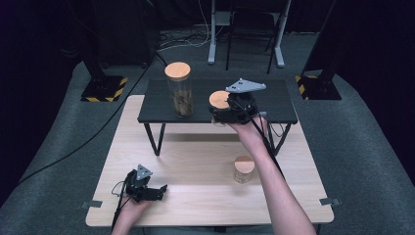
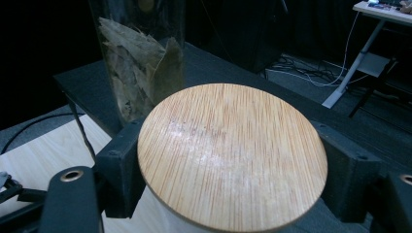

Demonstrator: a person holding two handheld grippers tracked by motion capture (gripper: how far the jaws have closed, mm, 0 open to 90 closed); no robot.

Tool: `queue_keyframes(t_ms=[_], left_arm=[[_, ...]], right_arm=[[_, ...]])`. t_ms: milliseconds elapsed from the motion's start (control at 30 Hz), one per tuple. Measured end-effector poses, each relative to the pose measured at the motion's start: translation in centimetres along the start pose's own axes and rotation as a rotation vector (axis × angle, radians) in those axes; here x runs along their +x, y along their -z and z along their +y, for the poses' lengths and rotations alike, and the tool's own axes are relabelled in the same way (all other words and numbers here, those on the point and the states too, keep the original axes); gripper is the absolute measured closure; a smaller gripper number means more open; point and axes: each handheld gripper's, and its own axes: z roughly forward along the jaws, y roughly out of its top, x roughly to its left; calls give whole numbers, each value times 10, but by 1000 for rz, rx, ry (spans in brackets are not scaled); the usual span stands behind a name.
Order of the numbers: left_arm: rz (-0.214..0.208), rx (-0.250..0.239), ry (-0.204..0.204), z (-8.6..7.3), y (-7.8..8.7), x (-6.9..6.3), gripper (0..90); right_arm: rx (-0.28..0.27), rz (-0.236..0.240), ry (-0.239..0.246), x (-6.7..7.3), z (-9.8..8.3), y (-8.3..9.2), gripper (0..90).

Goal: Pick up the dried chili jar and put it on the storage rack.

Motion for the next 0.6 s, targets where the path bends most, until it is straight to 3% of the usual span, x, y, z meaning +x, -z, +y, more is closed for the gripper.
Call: queue_keyframes(t_ms=[600], left_arm=[[0, 1, -1, 0, 0, 0, 4]], right_arm=[[13, -32, -14, -6, 12, -28, 230]])
